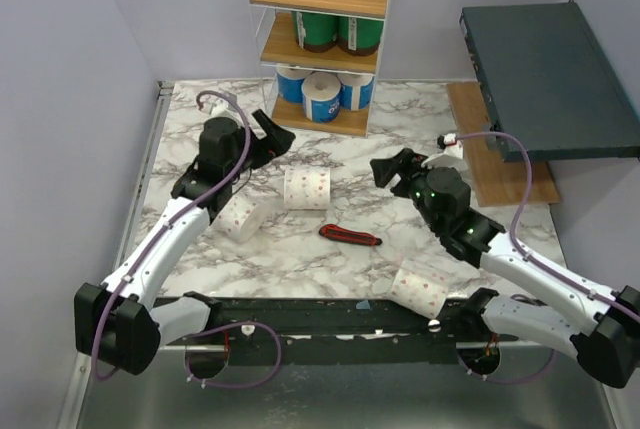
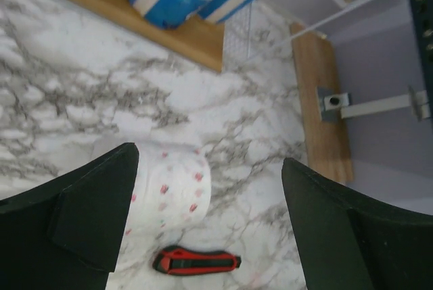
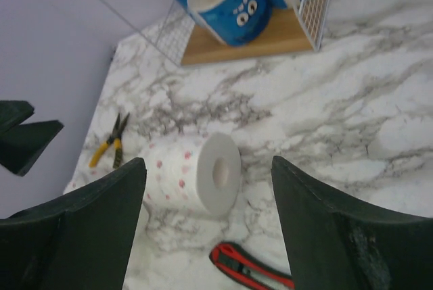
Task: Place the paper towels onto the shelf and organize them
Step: Adjust the paper towel at the center of the board, then adjust the shelf at the center of the board.
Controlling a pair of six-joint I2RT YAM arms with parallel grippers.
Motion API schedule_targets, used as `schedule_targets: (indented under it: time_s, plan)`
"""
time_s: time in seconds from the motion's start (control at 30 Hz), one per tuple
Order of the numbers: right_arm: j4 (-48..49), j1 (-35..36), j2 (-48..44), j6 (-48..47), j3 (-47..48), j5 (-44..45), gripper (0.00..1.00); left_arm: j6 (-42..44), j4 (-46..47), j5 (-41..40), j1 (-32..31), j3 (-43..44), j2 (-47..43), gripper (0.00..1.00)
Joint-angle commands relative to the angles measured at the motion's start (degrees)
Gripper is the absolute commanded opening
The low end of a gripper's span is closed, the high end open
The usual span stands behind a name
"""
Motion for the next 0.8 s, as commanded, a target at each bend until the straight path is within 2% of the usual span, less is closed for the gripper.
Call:
schedule_targets:
  time_s: [0.0, 0.1, 0.27, 0.4, 0.5, 0.77]
  plan:
    - [15.8, -0.2, 7.6, -4.1, 5.4, 15.0, 0.77, 1.3, 0.6, -5.0, 2.8, 8.5, -2.0, 0.90]
    - [25.2, -0.1, 17.2, -10.8, 11.9, 19.6, 0.77, 0.4, 1.2, -6.0, 3.0, 8.5, -4.6, 0.90]
    - [27.2, -1.4, 32.3, -22.4, 27.7, 22.3, 0.75, -3.0, 2.7, -1.3, 2.9, 0.3, -10.9, 0.89]
    - [32.2, -3.5, 38.3, -32.0, 32.4, 23.0, 0.74, -5.3, 3.0, 0.6, 2.8, -9.9, -18.1, 0.89]
    - [32.1, -5.2, 42.6, -35.3, 36.8, 21.7, 0.73, -6.0, 3.8, 1.3, 2.9, -15.9, -23.7, 0.89]
    - [30.0, -7.4, 51.7, -41.8, 47.6, 20.4, 0.73, -2.9, 1.3, 1.7, 2.8, -18.8, -31.1, 0.90]
